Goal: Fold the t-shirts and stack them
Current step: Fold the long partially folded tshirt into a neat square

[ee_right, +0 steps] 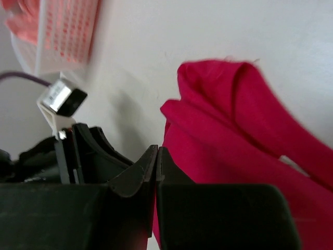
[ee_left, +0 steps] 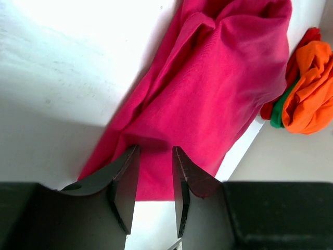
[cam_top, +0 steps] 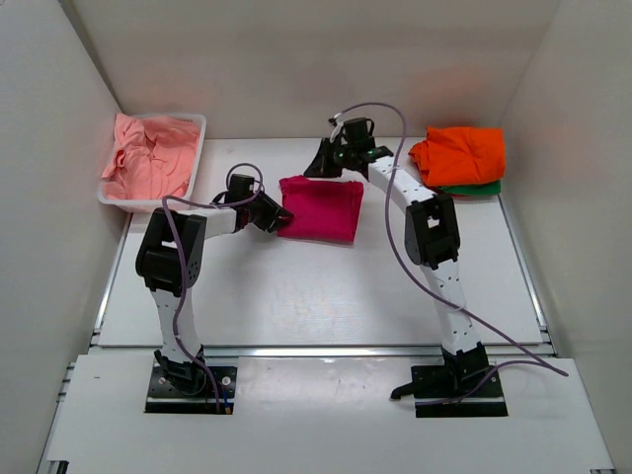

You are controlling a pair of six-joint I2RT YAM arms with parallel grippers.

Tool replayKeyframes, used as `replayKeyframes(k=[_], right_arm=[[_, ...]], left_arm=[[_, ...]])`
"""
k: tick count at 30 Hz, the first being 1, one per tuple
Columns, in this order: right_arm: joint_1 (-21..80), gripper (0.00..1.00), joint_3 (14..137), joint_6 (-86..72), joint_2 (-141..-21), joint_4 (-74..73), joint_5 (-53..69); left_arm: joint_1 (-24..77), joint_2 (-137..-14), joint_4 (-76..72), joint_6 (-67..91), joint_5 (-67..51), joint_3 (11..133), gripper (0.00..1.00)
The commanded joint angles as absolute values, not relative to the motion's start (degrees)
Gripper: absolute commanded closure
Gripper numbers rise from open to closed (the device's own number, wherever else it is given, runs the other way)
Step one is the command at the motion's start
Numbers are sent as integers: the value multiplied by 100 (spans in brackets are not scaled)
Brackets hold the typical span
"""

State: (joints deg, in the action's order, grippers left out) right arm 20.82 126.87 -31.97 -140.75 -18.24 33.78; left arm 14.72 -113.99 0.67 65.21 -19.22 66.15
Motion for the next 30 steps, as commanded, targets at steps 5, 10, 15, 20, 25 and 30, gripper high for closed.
replayKeyframes(k=[5,10,15,20,25,30], right_arm=[[2303,99,12814,-2874,-14484,-1688,4095],[2216,100,13225,-2926,-15054,-1810,4245],[2004,100,14228,-3330,-15827,-1846,4017],[1749,96,14396,-3570,-15848,-1959,3253],[1670,87,14099,-3102,-15049,-1838,2813],[1328,63,13458,-3200,-13968,-1932,2374]], left_arm=[[1495,-11303,-456,6618,-1793,6286,59],[1336,-11206,-169,6452,-1872,6055,60],[1292,-11101,-79,6266,-1907,5846,61],[1292,-11074,-228,6293,-2004,5739,60],[1336,-10925,-456,6346,-2109,5809,60],[1266,-10846,-589,6556,-2232,6230,59]])
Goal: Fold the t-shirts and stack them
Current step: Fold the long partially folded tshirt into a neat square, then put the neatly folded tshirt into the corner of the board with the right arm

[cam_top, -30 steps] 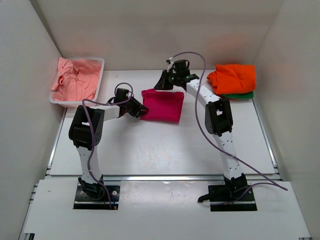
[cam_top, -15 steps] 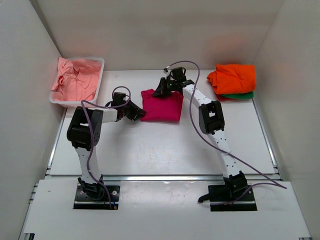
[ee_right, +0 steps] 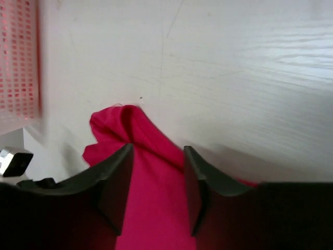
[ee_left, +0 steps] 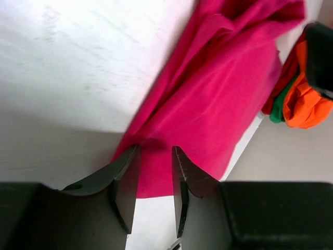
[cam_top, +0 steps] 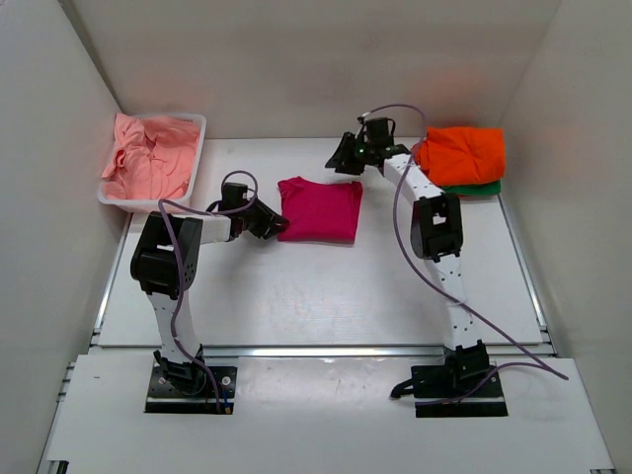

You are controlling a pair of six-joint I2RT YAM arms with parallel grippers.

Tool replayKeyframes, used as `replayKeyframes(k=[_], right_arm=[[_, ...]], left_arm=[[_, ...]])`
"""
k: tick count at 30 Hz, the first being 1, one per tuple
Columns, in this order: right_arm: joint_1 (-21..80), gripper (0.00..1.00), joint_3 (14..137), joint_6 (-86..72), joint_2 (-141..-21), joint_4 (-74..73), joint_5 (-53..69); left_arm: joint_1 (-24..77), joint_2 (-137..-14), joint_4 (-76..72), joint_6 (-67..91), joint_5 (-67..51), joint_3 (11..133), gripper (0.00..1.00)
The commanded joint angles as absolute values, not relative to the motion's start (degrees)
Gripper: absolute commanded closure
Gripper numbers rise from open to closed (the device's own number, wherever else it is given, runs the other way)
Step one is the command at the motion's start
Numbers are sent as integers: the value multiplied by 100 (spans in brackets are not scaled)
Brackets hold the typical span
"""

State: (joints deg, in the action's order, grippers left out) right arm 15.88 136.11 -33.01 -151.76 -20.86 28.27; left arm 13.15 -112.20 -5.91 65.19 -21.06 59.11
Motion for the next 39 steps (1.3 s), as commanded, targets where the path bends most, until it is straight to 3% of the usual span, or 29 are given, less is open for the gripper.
replayKeyframes(k=[1,9,13,17,23,28,39], right_arm=[[1292,57,13239,-3147,-13888,-2029,2338],[1134,21,11234,-2198,-12438,-3603,1609],[1379,10,10233,-2127,-12086,-3490,1599],[1660,6,9704,-2495,-12093,-3103,1627],[1959,1,10334,-2882,-12822,-3602,1371],[2048,1,11056,-3119,-13297,-4244,723],[1775,1,10397,-3041,-12700,-4429,-255]], left_arm=[[1240,-10854,-589,6513,-2241,6284,58],[1248,-11609,-684,6670,-2584,7426,57],[1450,-12040,-432,6645,-2645,7672,57],[1590,-12707,316,6355,-2829,8199,59],[1696,-13333,1336,5889,-2962,9123,60],[1617,-13298,1222,5871,-3075,8860,60],[1573,-13298,1072,5924,-3147,8692,60]])
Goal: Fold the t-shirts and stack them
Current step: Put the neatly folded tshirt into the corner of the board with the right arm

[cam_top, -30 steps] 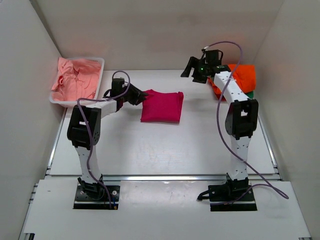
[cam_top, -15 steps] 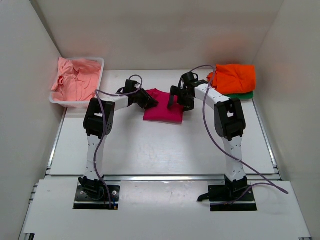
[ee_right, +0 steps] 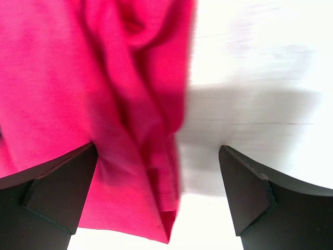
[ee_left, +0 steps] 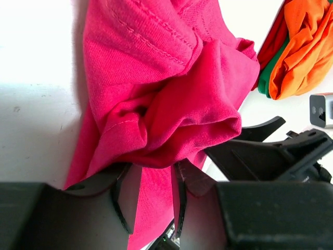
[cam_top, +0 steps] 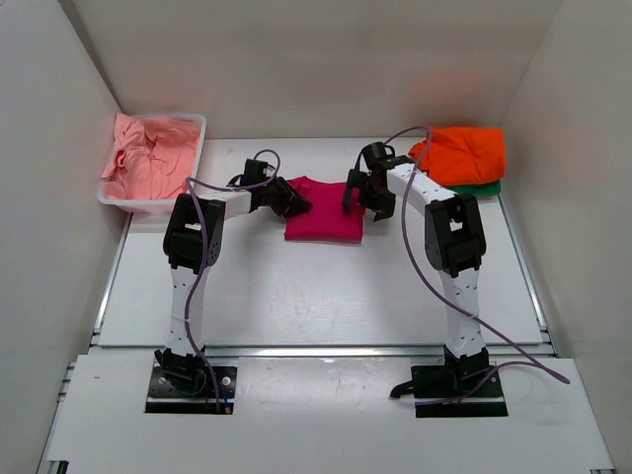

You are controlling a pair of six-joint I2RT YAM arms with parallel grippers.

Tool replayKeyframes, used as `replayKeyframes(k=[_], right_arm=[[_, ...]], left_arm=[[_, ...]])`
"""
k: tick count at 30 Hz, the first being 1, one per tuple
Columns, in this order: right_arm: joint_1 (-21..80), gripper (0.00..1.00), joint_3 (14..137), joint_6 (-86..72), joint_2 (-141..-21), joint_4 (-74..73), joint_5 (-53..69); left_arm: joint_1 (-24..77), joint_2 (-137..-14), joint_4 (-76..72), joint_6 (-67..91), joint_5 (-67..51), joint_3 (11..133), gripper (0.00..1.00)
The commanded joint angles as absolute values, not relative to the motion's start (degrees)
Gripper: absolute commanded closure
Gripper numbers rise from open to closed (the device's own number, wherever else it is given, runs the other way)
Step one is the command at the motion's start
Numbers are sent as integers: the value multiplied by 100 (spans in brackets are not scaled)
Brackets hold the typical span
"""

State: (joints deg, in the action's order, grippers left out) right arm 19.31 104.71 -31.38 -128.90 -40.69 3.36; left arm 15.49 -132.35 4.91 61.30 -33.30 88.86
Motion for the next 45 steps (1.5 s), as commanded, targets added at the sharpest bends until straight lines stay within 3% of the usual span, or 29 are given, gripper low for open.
replayKeyframes(k=[1,13,26,31,37,41,45], right_arm=[[1714,1,10363,-2998,-12718,-4395,-255],[2021,3,11101,-2909,-13597,-4352,763],[1855,14,9442,-3752,-13114,-2446,2715],[1635,42,8869,-4087,-12955,-1671,3269],[1450,100,8877,-4096,-13025,-1363,3673],[1267,100,9577,-3562,-13122,-1616,3814],[1187,99,11192,-2455,-13376,-3214,3148]], left_arm=[[1573,-13289,1037,5915,-3173,8684,60],[1512,-13201,853,6012,-3199,8384,60],[1512,-13131,642,6134,-3269,8191,59],[1503,-13113,571,6161,-3304,8112,60],[1477,-13131,475,6214,-3348,8059,59],[1468,-13035,273,6310,-3516,8077,59],[1310,-12727,-147,6529,-3542,8138,58]])
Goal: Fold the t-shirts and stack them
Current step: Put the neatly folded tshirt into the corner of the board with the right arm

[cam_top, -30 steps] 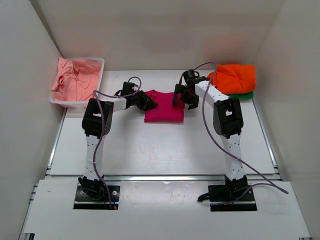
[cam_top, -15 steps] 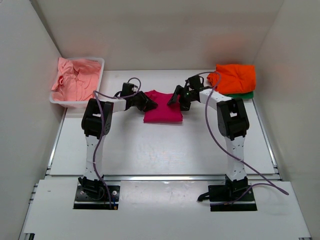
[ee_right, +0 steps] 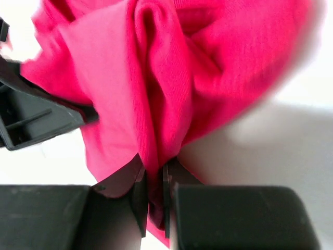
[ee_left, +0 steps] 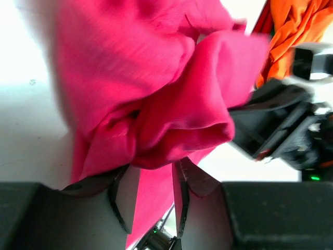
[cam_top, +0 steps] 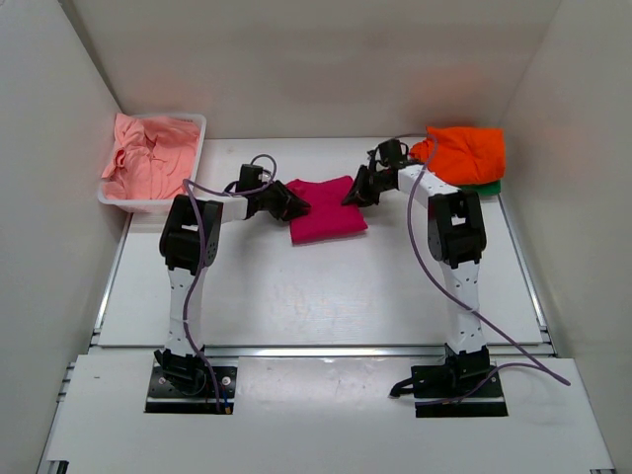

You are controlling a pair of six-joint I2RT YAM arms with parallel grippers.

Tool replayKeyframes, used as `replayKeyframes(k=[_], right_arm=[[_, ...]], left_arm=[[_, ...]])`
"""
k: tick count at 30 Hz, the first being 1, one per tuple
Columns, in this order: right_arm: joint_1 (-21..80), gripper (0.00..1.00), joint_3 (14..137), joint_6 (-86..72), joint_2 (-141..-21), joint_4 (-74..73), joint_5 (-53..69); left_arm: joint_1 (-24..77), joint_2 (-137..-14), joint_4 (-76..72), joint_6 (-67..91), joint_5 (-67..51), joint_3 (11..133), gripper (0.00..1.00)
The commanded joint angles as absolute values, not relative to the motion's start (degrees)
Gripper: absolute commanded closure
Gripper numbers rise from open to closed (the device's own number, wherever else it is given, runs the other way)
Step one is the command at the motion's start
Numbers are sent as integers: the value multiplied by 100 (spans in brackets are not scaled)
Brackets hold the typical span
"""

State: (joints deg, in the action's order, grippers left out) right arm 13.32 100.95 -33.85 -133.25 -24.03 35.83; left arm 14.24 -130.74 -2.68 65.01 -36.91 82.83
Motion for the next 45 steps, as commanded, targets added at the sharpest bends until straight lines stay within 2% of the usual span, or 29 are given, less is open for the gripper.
replayKeyframes(k=[1,6,12,16,20,30,38,45], right_arm=[[1134,100,11432,-2078,-13464,-3643,2894],[958,100,12672,-933,-13606,-4728,2015],[923,100,12788,394,-13368,-4992,688],[809,100,12683,929,-13289,-4817,300],[826,100,13085,1493,-13385,-4615,-226],[669,100,13456,2127,-12938,-3947,-589],[168,99,13149,2180,-12367,-3499,-308],[-307,100,13438,1978,-12305,-3507,254]], left_arm=[[1240,-12657,-193,6635,-3533,8217,58],[1055,-12568,-676,7014,-3595,8577,56],[1019,-12446,-1203,7224,-3499,8474,54],[1055,-12305,-1616,7260,-3410,8227,53],[1081,-12147,-2029,7277,-3481,7858,54],[1028,-11593,-2452,7075,-3604,6742,54],[958,-11505,-2637,7031,-3753,6513,53],[888,-11487,-2847,7110,-3841,6355,53]])
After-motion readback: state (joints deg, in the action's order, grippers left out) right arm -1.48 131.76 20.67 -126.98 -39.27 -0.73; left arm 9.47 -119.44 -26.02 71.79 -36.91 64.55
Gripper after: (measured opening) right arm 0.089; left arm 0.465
